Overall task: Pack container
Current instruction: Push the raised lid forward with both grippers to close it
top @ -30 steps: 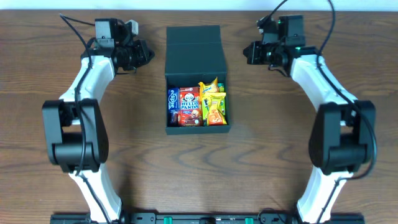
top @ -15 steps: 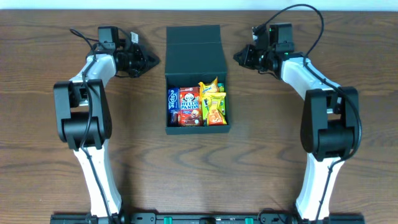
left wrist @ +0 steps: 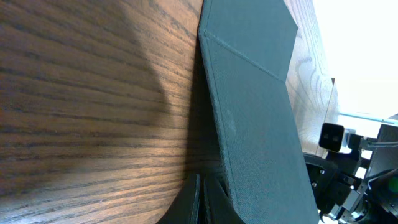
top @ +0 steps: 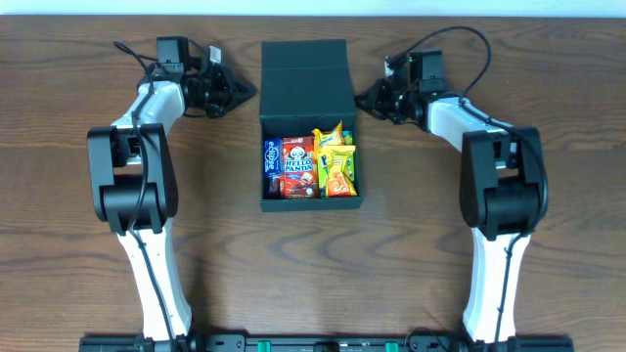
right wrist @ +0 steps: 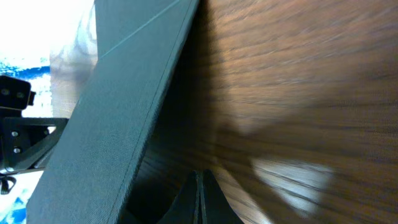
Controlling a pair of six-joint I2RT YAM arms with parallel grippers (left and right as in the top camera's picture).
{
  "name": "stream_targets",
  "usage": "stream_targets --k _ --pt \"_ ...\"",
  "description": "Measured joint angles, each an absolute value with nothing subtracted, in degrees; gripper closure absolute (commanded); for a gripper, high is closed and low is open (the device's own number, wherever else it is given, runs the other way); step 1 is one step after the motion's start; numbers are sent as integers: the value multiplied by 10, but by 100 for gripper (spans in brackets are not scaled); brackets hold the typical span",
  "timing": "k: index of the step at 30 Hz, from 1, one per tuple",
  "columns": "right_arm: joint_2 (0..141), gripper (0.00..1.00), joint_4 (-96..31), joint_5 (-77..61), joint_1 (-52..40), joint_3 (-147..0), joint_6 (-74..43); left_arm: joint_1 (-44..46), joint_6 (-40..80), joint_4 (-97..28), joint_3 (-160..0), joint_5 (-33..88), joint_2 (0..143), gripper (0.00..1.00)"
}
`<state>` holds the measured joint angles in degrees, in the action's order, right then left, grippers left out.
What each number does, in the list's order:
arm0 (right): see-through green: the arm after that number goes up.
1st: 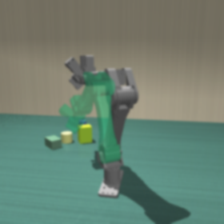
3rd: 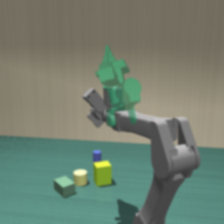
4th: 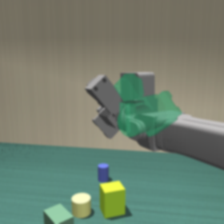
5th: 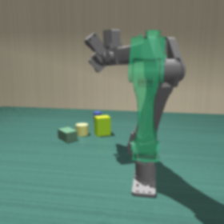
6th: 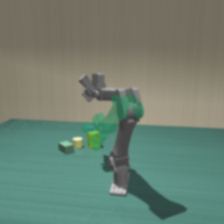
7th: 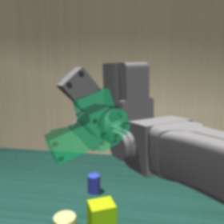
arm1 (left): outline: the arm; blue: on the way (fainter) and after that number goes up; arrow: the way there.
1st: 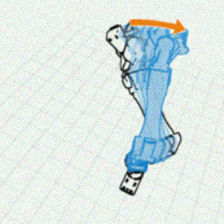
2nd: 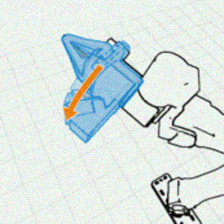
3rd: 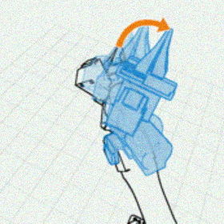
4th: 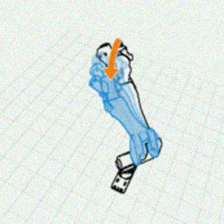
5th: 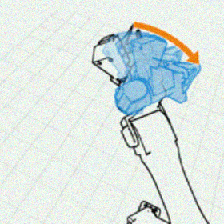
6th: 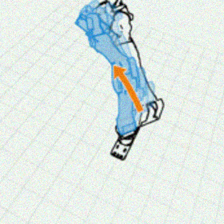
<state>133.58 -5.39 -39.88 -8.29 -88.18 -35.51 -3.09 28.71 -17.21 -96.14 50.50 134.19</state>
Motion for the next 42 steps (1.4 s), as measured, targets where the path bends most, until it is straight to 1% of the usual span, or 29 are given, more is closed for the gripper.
stream_targets --k 6,14,19,29,36,42 --pt "1337 98 -29 -410 -88 -882 -370 -25 290 -172 -961 515 1350 94" --pt "1337 98 -25 -421 -88 -882 -371 -5 301 -159 -962 555 1367 94" --pt "1337 98 5 -447 -88 -882 -370 -8 295 -150 -971 587 1368 94" --pt "1337 98 84 -547 -68 -882 -366 -11 246 -151 -989 654 1368 94" --pt "1329 98 86 -582 -57 -882 -356 -11 210 -159 -990 668 1361 94" --pt "1284 98 86 -602 -57 -882 -336 -11 176 -167 -990 670 1309 94"
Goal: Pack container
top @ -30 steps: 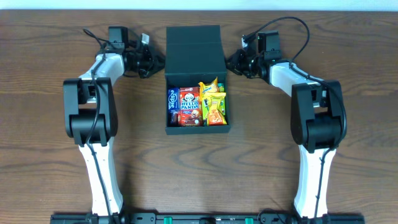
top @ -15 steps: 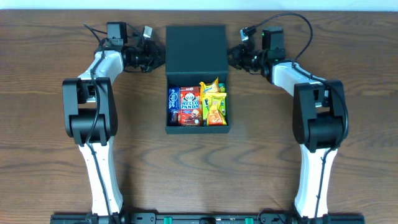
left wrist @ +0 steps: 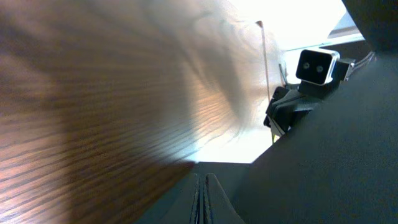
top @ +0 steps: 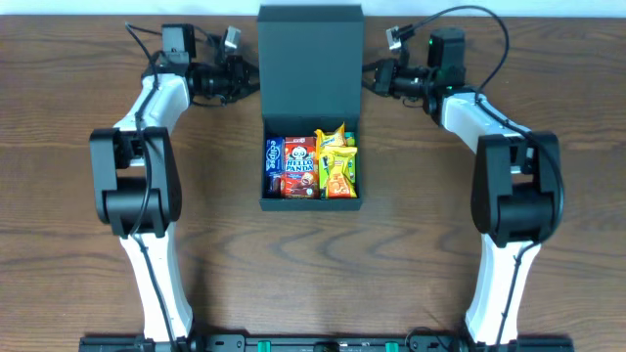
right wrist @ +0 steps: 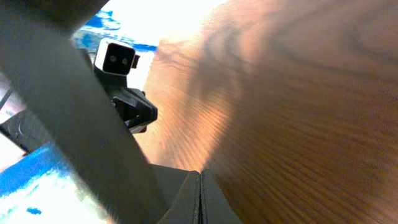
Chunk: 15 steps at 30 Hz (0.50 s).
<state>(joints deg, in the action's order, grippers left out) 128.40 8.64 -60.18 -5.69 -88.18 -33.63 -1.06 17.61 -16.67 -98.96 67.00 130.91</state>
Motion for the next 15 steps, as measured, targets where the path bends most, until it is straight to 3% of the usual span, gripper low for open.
stream_targets --k 6,15 --pt "1236 98 65 -624 -57 -883 -317 -11 134 -213 -991 669 1252 94" --pt "1224 98 -100 -633 -65 -886 -244 -10 22 -385 -994 604 1202 94"
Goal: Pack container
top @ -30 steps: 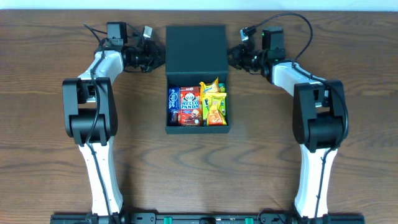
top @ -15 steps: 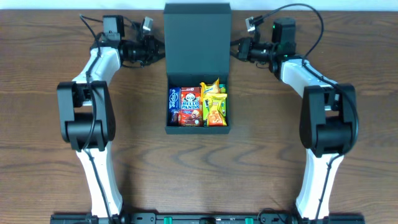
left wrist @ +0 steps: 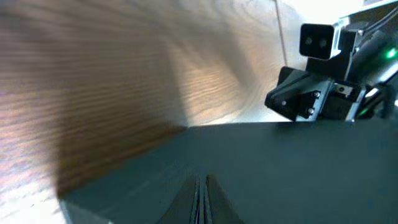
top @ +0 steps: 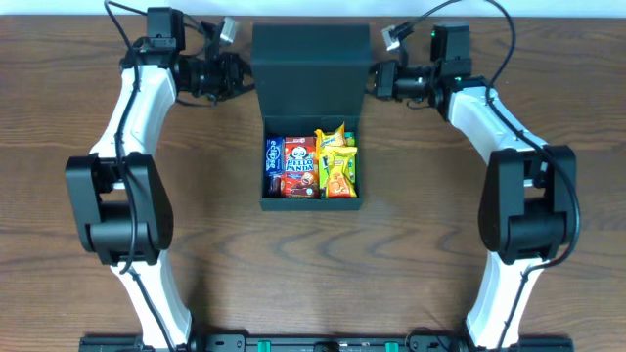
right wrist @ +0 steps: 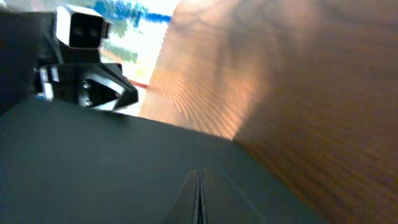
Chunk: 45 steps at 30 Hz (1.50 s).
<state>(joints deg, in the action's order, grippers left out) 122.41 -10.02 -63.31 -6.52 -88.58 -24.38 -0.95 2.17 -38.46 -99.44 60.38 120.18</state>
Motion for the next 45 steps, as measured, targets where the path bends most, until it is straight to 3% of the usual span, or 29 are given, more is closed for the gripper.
stream_targets --k 7,24,38,45 --pt "1224 98 -171 -622 -72 -886 -188 -10 -48 -466 -995 543 1195 94" --pt "1206 98 -127 -510 -55 -886 -166 -10 -60 -508 -995 501 1177 94" --pt "1129 99 -62 -476 -10 -886 -156 -10 -43 -576 -995 475 976 94" --pt "1055 99 -142 -506 -20 -886 -153 -9 -72 -693 -996 448 892 94"
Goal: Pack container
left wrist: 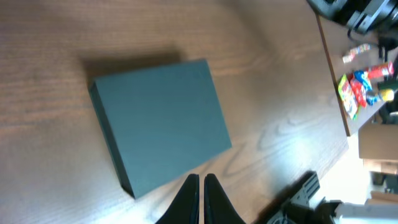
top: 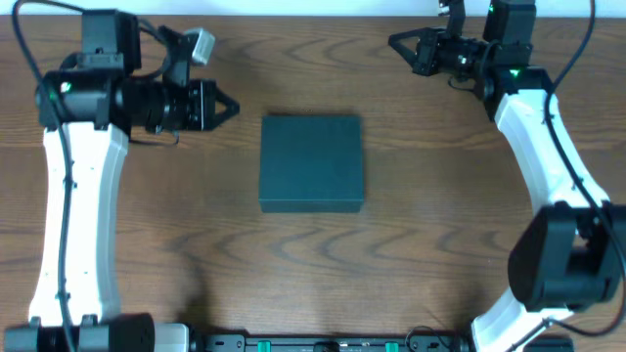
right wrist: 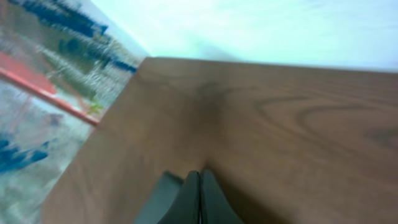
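Note:
The dark green box [top: 311, 162] lies in the middle of the table with its lid down, contents hidden. In the left wrist view the box [left wrist: 160, 122] shows as a flat closed slab. My left gripper [top: 227, 106] hangs raised to the box's left, shut and holding nothing; its tips [left wrist: 202, 177] point toward the box's near edge. My right gripper [top: 398, 42] is high at the far right, shut and holding nothing. A corner of the box [right wrist: 163, 194] shows beside its tips [right wrist: 199, 174].
Bare brown wood table [top: 440, 225] surrounds the box. A few bright snack packets [left wrist: 360, 87] lie beyond the table's edge in the left wrist view. The table's far edge [right wrist: 149, 59] and blurred background show in the right wrist view.
The lid, which stood raised over the open box, now lies shut over the snacks. Both grippers have left the lid and drawn back up and outward.
The box stood open with snack packets inside, its lid folded back flat, both shut grippers at the lid's sides. Then the lid was lifted, then tilted further toward the front. Now it is down and the arms are drawn away.

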Controlling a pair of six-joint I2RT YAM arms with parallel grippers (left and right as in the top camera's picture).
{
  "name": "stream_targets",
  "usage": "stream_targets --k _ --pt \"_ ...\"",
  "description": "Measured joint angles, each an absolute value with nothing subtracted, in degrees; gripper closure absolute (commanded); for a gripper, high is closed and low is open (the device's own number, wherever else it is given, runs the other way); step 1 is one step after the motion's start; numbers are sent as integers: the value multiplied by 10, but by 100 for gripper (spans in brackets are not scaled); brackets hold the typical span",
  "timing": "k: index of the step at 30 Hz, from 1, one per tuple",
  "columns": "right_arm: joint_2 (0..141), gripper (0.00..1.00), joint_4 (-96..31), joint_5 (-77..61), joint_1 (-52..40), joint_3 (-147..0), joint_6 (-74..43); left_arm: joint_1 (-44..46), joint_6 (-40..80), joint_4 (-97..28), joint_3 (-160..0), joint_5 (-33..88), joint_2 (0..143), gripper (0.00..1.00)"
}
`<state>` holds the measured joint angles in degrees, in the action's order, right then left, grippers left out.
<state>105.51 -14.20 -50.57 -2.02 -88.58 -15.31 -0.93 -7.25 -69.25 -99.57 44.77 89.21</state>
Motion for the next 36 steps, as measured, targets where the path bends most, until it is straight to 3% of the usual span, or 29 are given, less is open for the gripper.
stream_targets --k 16,17,18,19,20,21,36 --pt "869 98 -523 -401 -138 -888 -62 -9 -168 -840 -983 444 689 94" --pt "864 94 -532 -389 -144 -888 -59 -9 -168 -842 -976 444 676 93" --pt "861 76 -540 -377 -151 -888 -54 -9 -170 -842 -968 442 661 71" --pt "860 41 -545 -369 -155 -888 -55 -9 -173 -842 -964 439 652 43" --pt "860 19 -548 -362 -157 -888 -53 -9 -174 -846 -962 433 646 5" --pt "860 1 -551 -357 -158 -888 -53 -9 -174 -849 -961 430 642 5" --pt "860 1 -555 -325 -158 -888 -50 -9 -174 -876 -960 301 642 5"
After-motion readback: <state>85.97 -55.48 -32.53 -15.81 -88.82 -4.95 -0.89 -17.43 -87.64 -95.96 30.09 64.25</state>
